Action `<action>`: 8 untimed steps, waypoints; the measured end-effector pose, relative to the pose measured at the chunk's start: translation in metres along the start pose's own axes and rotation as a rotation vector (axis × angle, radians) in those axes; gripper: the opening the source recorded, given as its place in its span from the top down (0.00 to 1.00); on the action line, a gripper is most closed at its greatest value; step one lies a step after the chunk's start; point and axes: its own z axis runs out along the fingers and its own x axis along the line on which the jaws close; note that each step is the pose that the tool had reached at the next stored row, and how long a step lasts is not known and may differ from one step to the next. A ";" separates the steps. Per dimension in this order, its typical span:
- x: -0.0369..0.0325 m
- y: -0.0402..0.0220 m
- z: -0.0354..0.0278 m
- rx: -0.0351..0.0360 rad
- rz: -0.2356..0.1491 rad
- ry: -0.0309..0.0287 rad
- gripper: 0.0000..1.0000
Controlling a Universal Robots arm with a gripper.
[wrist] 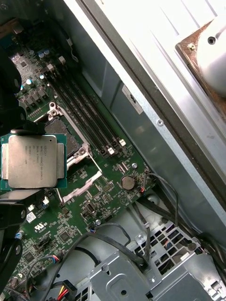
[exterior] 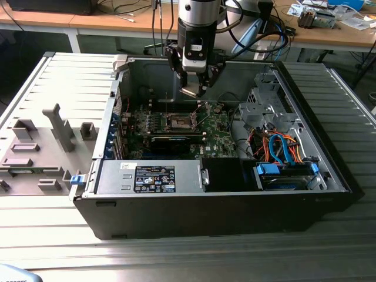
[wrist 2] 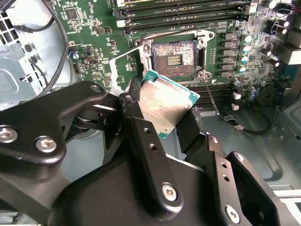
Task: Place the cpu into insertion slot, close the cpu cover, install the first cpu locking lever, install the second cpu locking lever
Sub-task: 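Place the cpu into insertion slot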
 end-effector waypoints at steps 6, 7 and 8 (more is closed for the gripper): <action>0.0000 0.0000 0.0002 0.0003 0.003 -0.0005 0.45; 0.0000 0.0000 0.0002 0.0004 0.003 -0.0006 0.45; 0.0000 0.0000 0.0002 0.0005 0.004 -0.0007 0.45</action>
